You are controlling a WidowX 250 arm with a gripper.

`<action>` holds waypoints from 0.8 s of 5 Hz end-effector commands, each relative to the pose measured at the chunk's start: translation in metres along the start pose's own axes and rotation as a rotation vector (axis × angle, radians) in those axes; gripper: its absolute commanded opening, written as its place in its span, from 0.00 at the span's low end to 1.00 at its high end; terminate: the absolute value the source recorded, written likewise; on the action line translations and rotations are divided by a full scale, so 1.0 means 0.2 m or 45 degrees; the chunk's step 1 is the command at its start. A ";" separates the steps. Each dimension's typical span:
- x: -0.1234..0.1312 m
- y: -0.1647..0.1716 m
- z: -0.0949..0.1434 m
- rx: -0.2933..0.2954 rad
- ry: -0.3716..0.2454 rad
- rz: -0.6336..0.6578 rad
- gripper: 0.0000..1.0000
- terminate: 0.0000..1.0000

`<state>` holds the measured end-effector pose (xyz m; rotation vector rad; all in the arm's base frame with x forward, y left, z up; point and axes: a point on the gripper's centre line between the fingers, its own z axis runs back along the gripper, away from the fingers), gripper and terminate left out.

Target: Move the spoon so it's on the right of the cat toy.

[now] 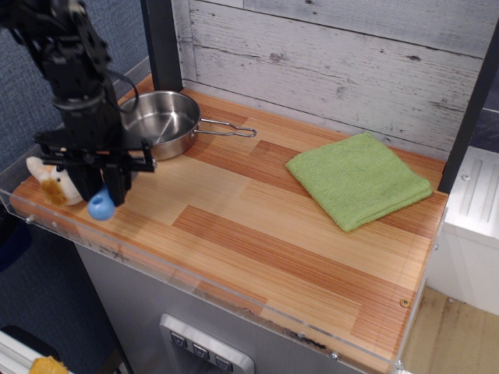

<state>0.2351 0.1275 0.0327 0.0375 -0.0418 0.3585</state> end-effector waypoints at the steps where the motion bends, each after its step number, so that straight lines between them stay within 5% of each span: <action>1: 0.09 0.00 0.00 0.036 -0.051 -0.007 0.00 0.00; 2: 0.10 0.01 -0.02 0.030 -0.044 0.017 0.00 0.00; 3: 0.08 0.03 -0.02 0.076 -0.041 0.127 1.00 0.00; 4: 0.07 0.05 -0.03 0.086 -0.012 0.151 1.00 0.00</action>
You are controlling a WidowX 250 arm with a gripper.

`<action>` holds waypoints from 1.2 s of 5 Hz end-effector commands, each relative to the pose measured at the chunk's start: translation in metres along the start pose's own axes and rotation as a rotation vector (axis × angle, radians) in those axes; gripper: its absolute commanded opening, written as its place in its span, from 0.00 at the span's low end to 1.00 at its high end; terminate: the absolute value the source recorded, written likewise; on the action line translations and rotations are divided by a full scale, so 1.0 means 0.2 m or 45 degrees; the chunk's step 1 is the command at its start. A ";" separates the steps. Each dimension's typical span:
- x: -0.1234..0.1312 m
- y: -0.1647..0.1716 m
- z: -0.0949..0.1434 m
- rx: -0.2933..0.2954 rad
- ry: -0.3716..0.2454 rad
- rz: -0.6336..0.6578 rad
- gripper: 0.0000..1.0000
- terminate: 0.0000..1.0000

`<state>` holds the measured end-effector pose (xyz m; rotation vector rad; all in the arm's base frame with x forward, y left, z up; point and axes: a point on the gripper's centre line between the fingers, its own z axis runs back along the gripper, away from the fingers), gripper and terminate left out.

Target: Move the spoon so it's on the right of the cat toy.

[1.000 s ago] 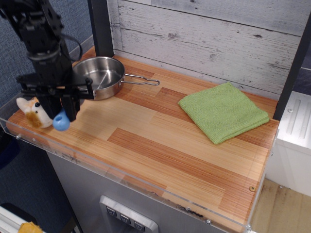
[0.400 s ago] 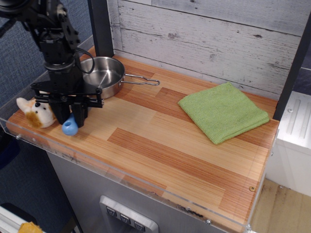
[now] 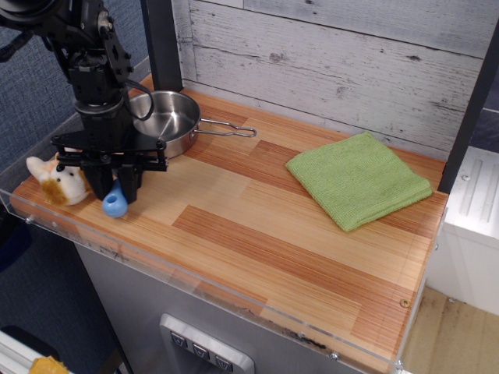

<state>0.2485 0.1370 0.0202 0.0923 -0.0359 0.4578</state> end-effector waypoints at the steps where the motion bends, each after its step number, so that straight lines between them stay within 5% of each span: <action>1: -0.01 0.04 0.04 0.019 0.004 0.032 1.00 0.00; 3: 0.01 0.06 0.13 -0.025 -0.054 0.038 1.00 0.00; 6: 0.04 -0.11 0.59 -0.235 -0.217 -0.127 1.00 0.00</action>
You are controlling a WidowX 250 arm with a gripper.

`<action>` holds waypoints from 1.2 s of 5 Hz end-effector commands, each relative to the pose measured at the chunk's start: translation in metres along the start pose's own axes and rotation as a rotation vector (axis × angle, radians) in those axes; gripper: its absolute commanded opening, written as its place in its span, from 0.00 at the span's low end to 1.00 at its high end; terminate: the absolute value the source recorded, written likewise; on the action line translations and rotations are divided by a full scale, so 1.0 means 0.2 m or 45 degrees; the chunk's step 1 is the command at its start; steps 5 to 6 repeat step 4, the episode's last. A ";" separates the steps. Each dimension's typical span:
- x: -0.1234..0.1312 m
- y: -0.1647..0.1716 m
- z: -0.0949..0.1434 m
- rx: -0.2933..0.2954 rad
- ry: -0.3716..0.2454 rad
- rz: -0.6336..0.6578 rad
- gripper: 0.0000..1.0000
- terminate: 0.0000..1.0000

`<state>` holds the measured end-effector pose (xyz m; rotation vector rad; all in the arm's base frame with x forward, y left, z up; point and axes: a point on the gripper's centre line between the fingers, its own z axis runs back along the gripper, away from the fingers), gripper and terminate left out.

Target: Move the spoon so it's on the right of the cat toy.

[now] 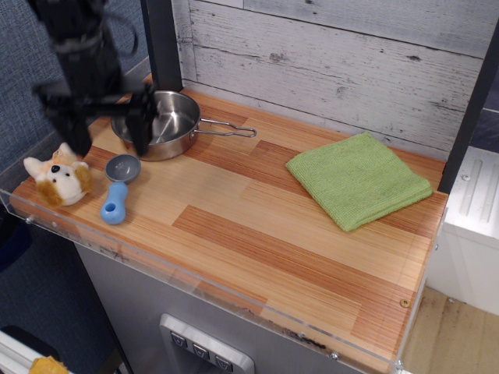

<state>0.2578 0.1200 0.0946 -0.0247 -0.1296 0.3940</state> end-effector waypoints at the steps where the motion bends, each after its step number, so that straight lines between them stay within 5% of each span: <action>1: 0.05 -0.12 0.27 -0.119 -0.171 -0.081 1.00 0.00; 3: 0.05 -0.12 0.27 -0.119 -0.171 -0.081 1.00 0.00; 4: 0.05 -0.12 0.27 -0.119 -0.171 -0.081 1.00 1.00; 6: 0.05 -0.12 0.27 -0.119 -0.171 -0.081 1.00 1.00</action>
